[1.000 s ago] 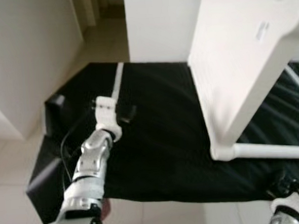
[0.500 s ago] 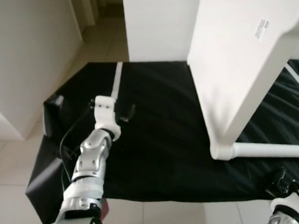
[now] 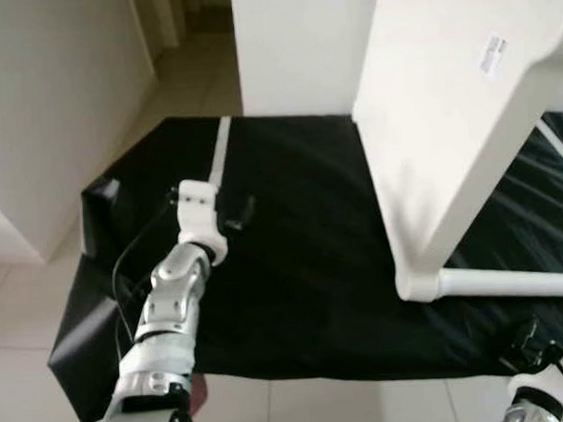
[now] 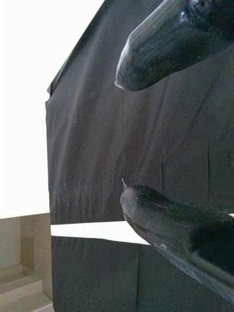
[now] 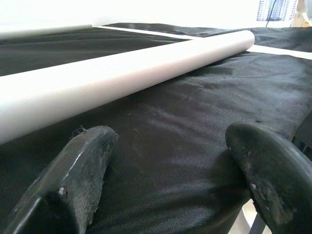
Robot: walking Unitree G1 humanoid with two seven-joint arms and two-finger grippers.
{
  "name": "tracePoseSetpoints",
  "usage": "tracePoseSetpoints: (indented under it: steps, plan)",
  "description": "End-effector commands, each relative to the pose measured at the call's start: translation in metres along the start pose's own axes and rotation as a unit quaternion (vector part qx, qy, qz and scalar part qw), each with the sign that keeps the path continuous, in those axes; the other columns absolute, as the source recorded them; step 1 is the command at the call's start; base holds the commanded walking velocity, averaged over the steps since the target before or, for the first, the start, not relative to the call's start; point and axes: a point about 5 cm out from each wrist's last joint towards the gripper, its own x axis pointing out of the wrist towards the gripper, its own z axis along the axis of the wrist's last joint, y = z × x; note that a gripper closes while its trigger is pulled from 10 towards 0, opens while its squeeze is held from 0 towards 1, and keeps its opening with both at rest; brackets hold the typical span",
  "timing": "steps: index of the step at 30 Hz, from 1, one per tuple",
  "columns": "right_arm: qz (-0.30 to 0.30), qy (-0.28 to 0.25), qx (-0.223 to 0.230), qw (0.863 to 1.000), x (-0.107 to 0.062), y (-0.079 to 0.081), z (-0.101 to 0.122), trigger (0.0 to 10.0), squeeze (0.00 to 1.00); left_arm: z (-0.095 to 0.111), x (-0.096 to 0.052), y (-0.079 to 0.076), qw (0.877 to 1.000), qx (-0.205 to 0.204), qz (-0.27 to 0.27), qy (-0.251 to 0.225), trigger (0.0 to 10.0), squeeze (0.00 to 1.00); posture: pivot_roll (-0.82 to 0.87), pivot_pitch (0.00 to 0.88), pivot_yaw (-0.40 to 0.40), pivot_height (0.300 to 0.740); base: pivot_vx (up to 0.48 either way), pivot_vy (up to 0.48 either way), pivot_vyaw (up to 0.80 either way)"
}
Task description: Building children table
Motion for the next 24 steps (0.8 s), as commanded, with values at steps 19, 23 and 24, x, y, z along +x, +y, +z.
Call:
tracePoseSetpoints:
  steps: [19, 23, 24]
  plan:
    - [0.130, -0.139, -0.057, 0.980, 0.0048, 0.0960, 0.1062, 10.0, 0.00, 0.0010, -0.0020, 0.0185, 0.989, 0.009, 0.149, 0.004, 10.0, 0.00, -0.02, 0.000, 0.061, 0.740, 0.000, 0.000, 0.00]
    - [0.131, -0.144, -0.056, 0.979, 0.0041, 0.0964, 0.1080, 10.0, 0.00, -0.0027, -0.0039, 0.0149, 0.990, -0.002, 0.142, 0.006, 10.0, 0.00, -0.02, 0.000, 0.000, 0.740, 0.000, 0.000, 0.00]
    - [0.131, -0.144, -0.056, 0.979, 0.0041, 0.0964, 0.1080, 10.0, 0.00, -0.0027, -0.0039, 0.0149, 0.990, -0.002, 0.142, 0.006, 10.0, 0.00, -0.02, 0.000, 0.000, 0.740, 0.000, 0.000, 0.00]
